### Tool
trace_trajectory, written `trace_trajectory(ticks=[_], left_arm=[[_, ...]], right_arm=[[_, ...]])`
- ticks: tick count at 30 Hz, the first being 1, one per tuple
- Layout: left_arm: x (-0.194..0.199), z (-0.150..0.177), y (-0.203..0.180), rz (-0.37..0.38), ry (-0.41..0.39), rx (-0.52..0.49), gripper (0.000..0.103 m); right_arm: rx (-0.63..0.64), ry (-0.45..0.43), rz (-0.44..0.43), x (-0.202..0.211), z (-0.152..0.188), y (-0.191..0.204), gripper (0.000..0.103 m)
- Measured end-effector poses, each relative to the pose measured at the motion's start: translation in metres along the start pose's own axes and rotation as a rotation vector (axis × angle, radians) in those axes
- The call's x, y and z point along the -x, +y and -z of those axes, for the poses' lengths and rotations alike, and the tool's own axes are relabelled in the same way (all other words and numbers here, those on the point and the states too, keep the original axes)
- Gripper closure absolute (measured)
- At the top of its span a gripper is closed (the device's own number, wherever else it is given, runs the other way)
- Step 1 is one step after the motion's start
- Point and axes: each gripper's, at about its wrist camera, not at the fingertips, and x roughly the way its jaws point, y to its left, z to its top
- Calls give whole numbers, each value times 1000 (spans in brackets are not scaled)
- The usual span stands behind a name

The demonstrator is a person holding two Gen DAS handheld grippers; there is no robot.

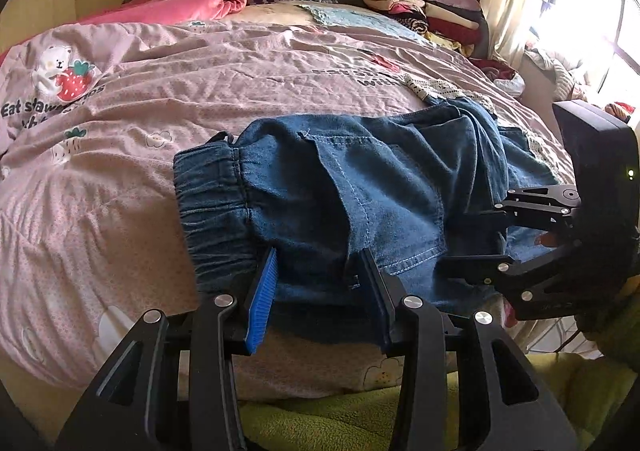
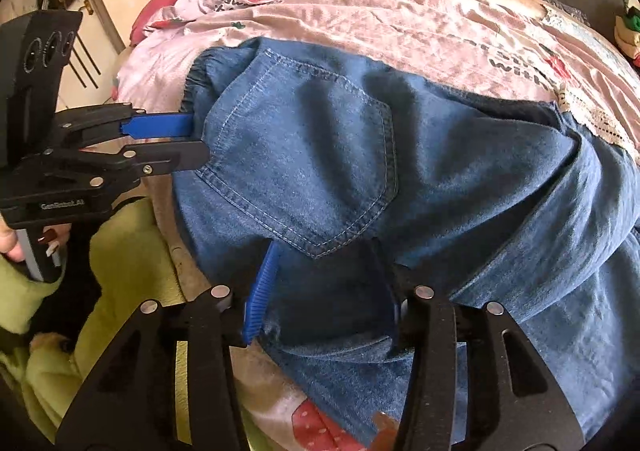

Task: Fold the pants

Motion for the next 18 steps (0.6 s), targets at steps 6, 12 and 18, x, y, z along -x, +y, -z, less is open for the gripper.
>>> trace_trajectory(ticks=[6, 12, 18], left_arm=[[12, -2, -2, 21, -29, 16, 54], [44, -10, -14, 5, -95, 14, 38], [60, -16, -30, 22, -121, -6, 26]], right_arm=[[-50, -74, 6, 35, 0, -6, 47], [-124, -157, 74, 74, 4, -35, 38], [-210, -217, 159, 99, 9, -72, 32]])
